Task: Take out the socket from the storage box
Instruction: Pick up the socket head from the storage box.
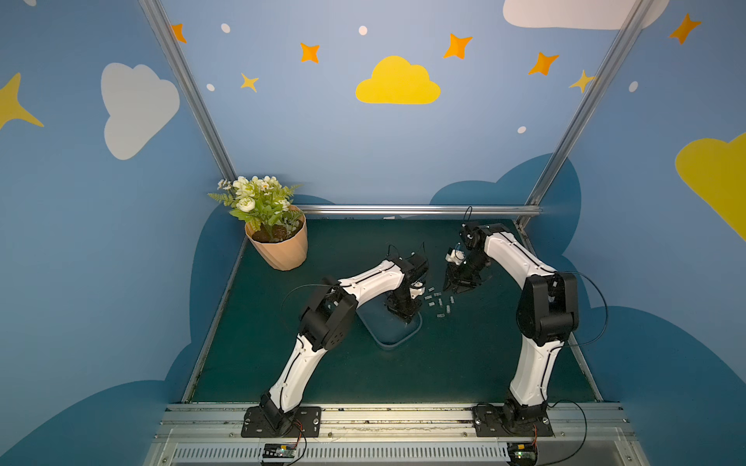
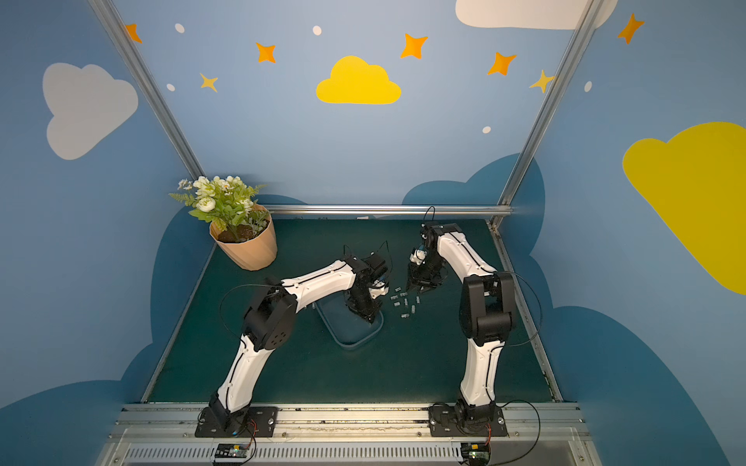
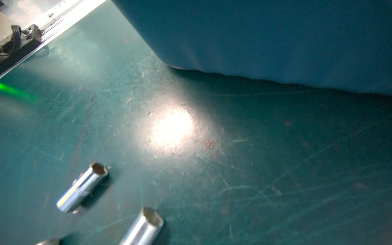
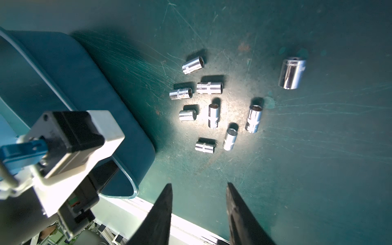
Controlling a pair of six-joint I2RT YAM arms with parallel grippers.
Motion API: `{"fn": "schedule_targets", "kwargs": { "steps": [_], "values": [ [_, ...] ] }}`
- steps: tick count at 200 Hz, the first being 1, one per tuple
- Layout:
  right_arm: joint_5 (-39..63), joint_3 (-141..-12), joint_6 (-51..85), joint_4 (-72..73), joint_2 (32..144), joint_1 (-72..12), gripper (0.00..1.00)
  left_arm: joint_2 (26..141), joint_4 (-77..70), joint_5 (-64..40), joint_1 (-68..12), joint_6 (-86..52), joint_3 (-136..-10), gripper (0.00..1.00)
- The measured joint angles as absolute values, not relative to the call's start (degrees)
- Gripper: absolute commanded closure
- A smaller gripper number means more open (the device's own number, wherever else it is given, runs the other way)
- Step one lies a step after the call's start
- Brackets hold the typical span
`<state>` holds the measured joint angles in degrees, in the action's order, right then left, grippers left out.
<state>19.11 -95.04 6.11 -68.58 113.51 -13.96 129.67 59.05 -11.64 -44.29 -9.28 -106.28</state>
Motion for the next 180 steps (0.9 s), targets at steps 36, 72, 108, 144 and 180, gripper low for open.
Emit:
{"fn": "schedule_targets", "kwargs": {
  "steps": [36,72,108,144,180],
  "values": [
    [19.11,-94.24,6.13,-68.51,113.49,-13.96,0.58,129.88,58.89,-11.84,-44.27,-9.21,-106.34,0.86],
    [19.09,-94.17,6.15,-68.45,113.43,-13.96,0.58,129.86,58.83,-11.33,-44.03,-9.26,-106.41,0.87],
    [19.09,-94.67,6.13,-68.64,113.43,-13.96,0.59,129.14,58.87,-9.78,-42.44,-9.45,-107.09,0.88],
    [19.09,-97.91,5.98,-69.21,113.43,-13.96,0.59,125.45,60.20,-6.59,-38.28,-9.39,-110.26,0.88],
    [19.11,-101.03,6.02,-69.41,113.43,-13.98,0.59,118.48,61.78,-2.66,-33.87,-9.23,-111.00,0.88]
  ]
}}
